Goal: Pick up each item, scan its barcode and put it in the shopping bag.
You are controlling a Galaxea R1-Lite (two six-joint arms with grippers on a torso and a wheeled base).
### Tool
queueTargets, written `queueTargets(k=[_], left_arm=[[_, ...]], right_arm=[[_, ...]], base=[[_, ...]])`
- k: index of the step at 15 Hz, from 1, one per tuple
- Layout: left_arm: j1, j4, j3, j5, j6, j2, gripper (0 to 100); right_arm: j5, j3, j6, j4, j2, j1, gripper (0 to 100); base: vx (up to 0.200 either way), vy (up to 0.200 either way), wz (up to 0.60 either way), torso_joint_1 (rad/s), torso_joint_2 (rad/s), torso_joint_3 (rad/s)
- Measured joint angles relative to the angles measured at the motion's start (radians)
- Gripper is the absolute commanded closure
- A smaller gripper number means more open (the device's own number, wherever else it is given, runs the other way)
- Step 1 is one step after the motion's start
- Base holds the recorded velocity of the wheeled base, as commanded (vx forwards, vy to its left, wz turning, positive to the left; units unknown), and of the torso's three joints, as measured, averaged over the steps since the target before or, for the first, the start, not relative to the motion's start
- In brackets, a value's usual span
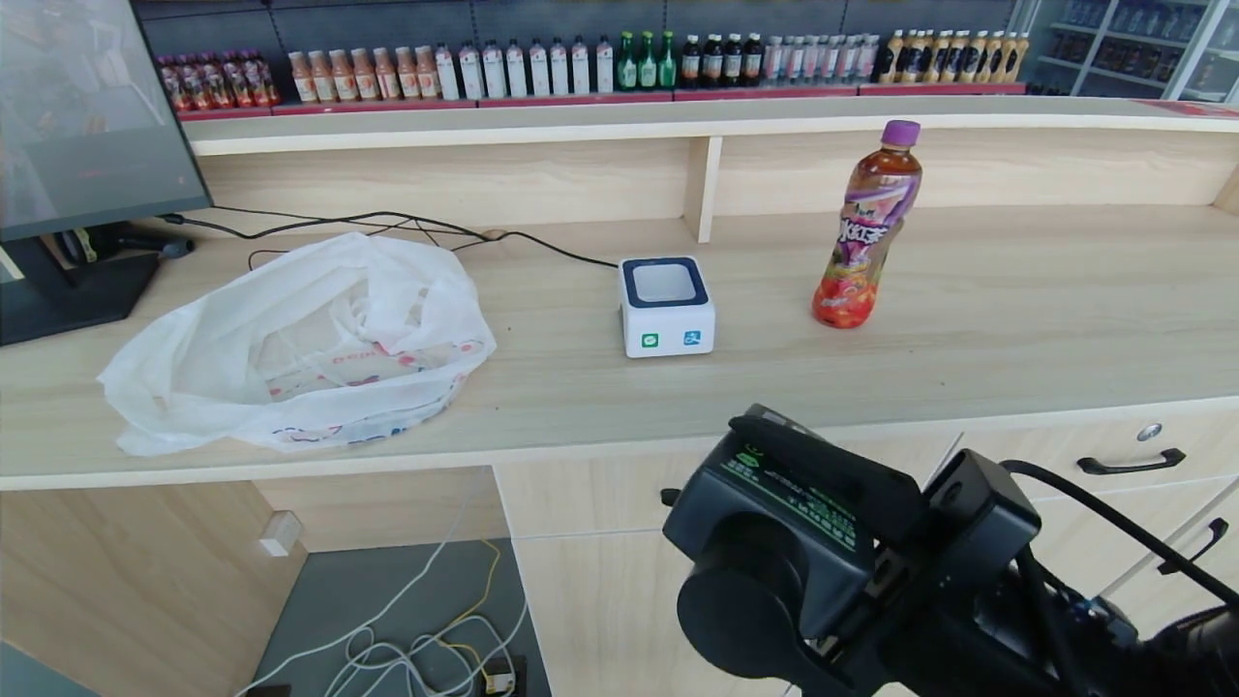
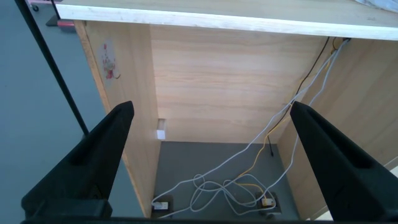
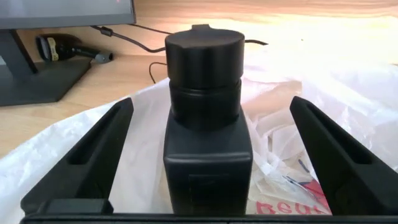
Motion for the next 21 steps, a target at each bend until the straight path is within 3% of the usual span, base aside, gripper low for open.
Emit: queueTargets(k=[8, 13, 17, 21], left_arm=[[0.000, 0.000, 0.000, 0.000, -0.001, 0.000, 0], [0.000, 0.000, 0.000, 0.000, -0.002, 0.000, 0], [0.000, 0.000, 0.000, 0.000, -0.003, 0.000, 0], [0.000, 0.000, 0.000, 0.000, -0.005, 0.000, 0]], right_arm=[[0.000, 0.066, -0.001, -0.020, -0.104, 0.003, 0], [0.014, 0.296, -0.013, -0.171, -0.204, 0.016, 0], [0.138, 0.497, -0.012, -0.190, -0.299, 0.024, 0], [0.158, 0.577, 0.050, -0.190, -0.364, 0.003, 0]], base=[[0.000, 0.000, 0.00, 0.000, 0.00, 0.000], [0.000, 0.000, 0.00, 0.000, 0.00, 0.000], [0.000, 0.000, 0.00, 0.000, 0.00, 0.000], [0.000, 0.000, 0.00, 0.000, 0.00, 0.000]])
